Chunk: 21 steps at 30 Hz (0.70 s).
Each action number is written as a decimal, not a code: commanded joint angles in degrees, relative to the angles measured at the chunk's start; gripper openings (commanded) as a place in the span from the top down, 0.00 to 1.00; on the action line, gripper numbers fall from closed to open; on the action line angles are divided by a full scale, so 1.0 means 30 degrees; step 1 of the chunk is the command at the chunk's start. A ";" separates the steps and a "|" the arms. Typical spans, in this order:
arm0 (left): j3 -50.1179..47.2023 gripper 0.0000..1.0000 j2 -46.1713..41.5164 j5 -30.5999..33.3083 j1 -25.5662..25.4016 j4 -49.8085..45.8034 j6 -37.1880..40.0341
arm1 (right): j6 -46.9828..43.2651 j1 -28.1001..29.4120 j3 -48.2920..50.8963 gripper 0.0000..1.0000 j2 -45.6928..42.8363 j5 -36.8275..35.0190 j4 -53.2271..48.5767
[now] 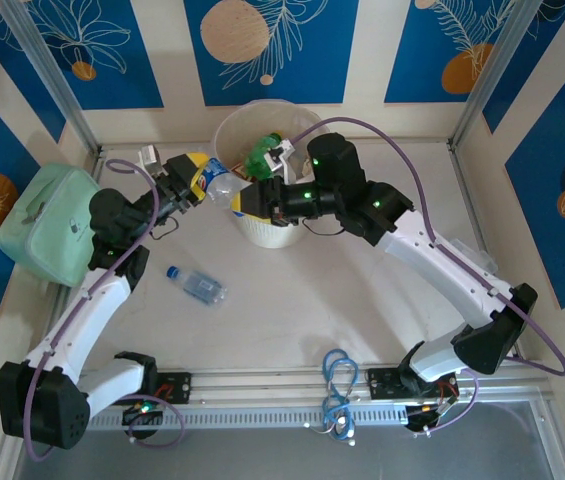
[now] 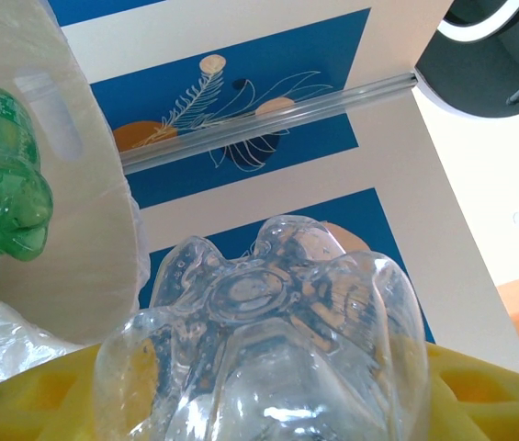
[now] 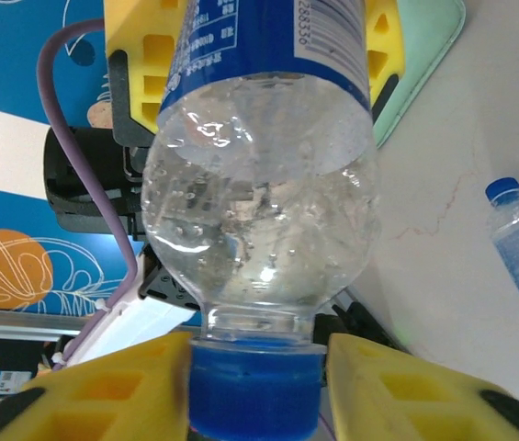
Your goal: Put the plastic bottles in the bin
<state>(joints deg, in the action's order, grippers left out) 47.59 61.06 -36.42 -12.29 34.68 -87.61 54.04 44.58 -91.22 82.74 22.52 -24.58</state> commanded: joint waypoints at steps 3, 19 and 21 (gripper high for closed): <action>-0.0103 0.58 0.0017 -0.0252 -0.0242 0.0340 0.0300 | -0.0491 -0.0117 -0.1138 0.65 0.0080 -0.0133 -0.0596; 0.3273 0.00 -0.2376 0.3913 -0.0221 -1.4753 0.8914 | -0.3860 -0.4486 -0.7137 0.66 0.1839 -0.4506 -0.8329; 0.3030 0.00 -0.2488 0.4396 -0.0204 -1.5371 0.9161 | -0.4274 -0.4849 -0.7906 0.66 0.2344 -0.5212 -0.9065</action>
<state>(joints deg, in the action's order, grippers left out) 56.05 54.11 -27.29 -12.67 -2.11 -65.60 45.04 31.14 -111.98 87.53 11.60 -44.95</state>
